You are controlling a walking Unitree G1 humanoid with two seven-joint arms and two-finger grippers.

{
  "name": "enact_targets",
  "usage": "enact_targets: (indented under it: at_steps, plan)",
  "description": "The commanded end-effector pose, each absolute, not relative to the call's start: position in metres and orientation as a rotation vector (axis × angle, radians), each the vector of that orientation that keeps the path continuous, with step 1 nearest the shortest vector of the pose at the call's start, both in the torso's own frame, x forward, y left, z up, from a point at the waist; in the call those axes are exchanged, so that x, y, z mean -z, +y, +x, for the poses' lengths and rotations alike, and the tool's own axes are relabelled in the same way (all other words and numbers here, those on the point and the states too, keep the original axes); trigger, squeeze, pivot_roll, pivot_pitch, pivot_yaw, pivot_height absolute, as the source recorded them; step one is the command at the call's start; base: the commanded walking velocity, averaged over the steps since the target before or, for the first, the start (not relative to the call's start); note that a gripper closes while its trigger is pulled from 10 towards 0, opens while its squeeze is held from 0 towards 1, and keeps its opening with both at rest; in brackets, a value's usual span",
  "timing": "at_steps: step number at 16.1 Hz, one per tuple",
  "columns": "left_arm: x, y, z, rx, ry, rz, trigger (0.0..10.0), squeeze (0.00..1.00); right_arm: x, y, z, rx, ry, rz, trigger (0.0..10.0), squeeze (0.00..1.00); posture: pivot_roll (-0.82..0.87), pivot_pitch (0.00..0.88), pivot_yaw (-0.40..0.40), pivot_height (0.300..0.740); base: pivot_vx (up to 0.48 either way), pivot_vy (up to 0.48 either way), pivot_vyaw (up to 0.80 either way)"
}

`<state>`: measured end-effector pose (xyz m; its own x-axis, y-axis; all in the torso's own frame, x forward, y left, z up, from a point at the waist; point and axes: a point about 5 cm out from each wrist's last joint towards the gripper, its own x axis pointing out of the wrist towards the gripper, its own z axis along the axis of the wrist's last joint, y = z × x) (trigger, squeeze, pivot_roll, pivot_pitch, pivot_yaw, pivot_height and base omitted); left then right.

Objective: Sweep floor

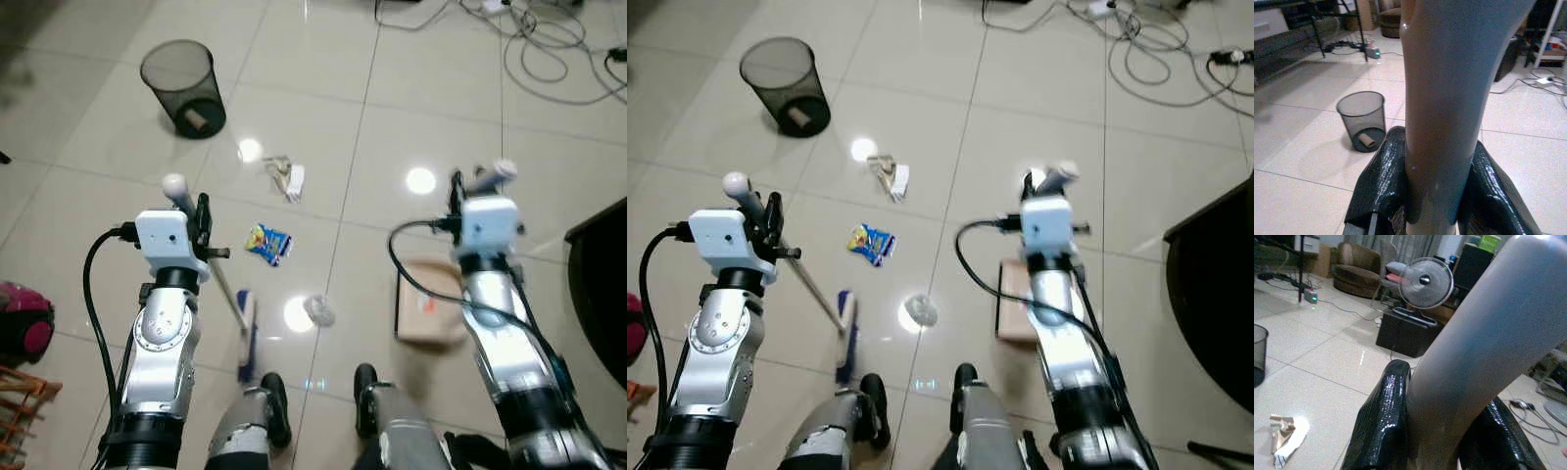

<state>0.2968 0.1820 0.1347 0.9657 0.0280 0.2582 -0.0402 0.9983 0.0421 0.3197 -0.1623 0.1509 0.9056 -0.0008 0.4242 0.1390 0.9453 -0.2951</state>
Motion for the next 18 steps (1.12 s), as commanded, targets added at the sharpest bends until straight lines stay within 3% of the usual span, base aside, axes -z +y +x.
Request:
enact_targets:
  at_steps: [1, 6, 13, 18]
  plan:
    - [-0.128, 0.179, 0.292, -0.011, -0.232, 0.019, 10.0, 0.00, -0.147, -0.158, 0.319, 0.041, -0.446, -0.340, 10.0, 0.00, -0.02, 0.421, 0.010, 0.740, 0.000, 0.000, 0.00]
    - [-0.129, 0.165, 0.295, 0.027, -0.247, 0.012, 10.0, 0.00, -0.129, -0.133, 0.330, 0.011, -0.403, -0.288, 10.0, 0.00, 0.00, 0.430, 0.008, 0.740, 0.000, 0.000, 0.00]
    - [-0.134, 0.128, 0.304, 0.078, -0.277, -0.243, 10.0, 0.00, -0.138, -0.088, 0.332, -0.060, -0.482, -0.132, 10.0, 0.00, -0.01, 0.417, 0.015, 0.740, 0.000, 0.000, 0.00]
    - [-0.153, 0.127, 0.313, 0.052, -0.315, -0.424, 10.0, 0.00, -0.130, -0.094, 0.330, -0.062, -0.467, -0.140, 10.0, 0.00, -0.01, 0.383, 0.012, 0.740, 0.000, 0.000, 0.00]
